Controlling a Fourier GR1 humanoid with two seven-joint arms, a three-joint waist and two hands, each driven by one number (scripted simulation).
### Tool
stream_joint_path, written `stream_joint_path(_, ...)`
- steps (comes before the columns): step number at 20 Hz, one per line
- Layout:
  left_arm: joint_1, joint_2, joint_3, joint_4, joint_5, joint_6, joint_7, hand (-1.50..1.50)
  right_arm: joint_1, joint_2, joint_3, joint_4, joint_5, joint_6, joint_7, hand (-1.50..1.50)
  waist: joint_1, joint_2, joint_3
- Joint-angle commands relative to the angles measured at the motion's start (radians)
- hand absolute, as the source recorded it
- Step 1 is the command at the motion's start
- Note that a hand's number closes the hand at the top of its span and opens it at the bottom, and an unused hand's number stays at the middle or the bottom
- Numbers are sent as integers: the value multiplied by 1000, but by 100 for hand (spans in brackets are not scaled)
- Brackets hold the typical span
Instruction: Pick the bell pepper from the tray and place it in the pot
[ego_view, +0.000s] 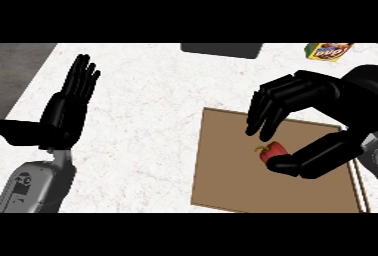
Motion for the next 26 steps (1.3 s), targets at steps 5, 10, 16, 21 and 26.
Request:
stream_joint_path(5, -21, -22, -10, 7, -1, 11, 14, 0, -147, -93, 31, 127, 179, 317, -417, -150, 8, 19, 11)
stream_joint_path(10, -77, -18, 21, 40, -1, 40, 45, 0, -224, -190, 78, 114, 352, 297, -560, -150, -33, 10, 8)
stream_joint_path(16, -51, 10, 47, 36, 13, 20, 46, 0, -226, -277, 277, 82, 638, 128, -690, -150, -45, -4, 6)
stream_joint_path(21, -17, 5, 49, 14, 2, 34, 44, 0, -220, -273, 401, 183, 801, -61, -828, -150, -68, -14, 4)
stream_joint_path(26, -6, -2, 58, 25, -12, 48, 42, 0, -275, -231, 468, 331, 912, -132, -871, -150, -94, -20, 3)
